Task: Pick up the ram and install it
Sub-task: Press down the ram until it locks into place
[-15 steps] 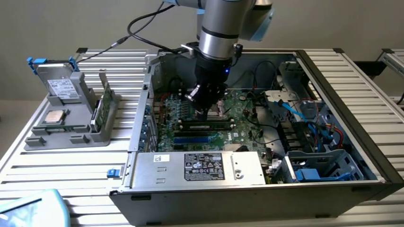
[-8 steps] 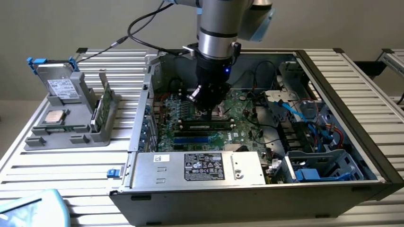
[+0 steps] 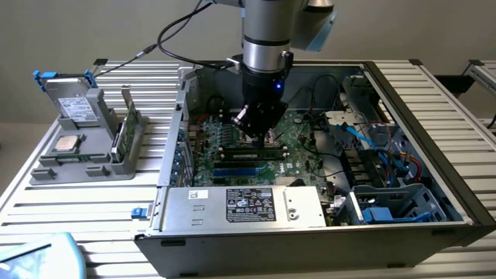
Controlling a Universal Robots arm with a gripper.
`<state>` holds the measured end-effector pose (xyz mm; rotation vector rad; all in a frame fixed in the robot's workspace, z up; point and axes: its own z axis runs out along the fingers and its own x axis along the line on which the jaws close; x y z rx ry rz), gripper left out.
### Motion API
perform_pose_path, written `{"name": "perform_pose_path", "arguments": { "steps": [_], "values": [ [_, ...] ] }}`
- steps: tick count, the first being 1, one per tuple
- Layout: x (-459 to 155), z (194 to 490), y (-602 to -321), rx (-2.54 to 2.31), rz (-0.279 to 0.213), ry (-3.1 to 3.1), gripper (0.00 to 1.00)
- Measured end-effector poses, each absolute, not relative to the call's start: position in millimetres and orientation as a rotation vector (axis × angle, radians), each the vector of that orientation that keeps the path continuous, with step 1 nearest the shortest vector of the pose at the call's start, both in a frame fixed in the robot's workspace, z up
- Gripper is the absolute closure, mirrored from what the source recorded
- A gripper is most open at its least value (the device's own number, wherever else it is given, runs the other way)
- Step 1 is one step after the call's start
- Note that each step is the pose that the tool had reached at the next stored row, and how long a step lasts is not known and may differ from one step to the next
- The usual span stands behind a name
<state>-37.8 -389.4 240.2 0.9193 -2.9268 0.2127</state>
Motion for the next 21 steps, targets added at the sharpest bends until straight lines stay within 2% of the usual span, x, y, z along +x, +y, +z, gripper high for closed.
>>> {"name": "perform_pose_path", "arguments": {
  "steps": [21],
  "values": [
    [-37.8,236.9,-389.4,0.497,0.209,-3.032,0.9]
  ]
}}
